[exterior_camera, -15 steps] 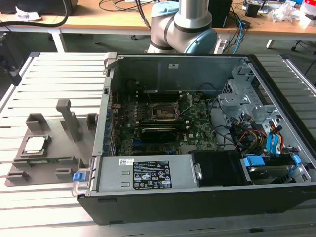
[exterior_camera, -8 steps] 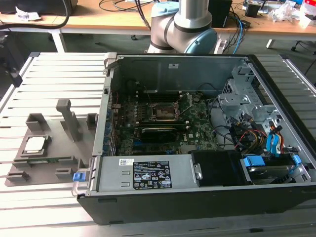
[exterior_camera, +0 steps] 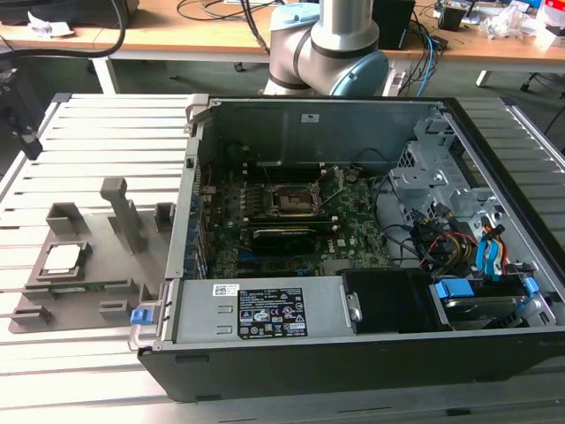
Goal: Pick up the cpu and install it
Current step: 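Pick up the cpu and move it towards the insertion slot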
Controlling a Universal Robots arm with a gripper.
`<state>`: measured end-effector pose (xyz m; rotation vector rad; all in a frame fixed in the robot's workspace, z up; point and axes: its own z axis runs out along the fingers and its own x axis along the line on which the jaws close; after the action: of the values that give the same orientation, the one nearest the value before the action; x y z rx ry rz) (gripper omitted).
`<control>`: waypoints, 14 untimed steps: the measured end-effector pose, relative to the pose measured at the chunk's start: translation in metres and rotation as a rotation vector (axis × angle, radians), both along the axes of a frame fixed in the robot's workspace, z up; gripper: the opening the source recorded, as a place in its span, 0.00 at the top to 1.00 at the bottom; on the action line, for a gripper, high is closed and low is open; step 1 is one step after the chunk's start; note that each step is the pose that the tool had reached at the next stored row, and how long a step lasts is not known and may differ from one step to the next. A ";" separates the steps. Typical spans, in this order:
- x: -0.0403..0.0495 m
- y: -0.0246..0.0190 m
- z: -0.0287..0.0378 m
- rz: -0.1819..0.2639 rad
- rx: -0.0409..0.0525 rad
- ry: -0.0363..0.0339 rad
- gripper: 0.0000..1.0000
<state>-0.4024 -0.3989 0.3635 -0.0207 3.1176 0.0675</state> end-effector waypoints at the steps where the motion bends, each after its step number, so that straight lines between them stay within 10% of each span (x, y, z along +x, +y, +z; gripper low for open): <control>1: 0.0000 0.0000 -0.0010 0.000 0.0000 0.0000 0.22; 14: 0.0000 0.0000 -0.0082 0.000 0.0000 0.0000 0.22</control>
<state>-0.4024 -0.3989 0.3553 -0.0207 3.1176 0.0676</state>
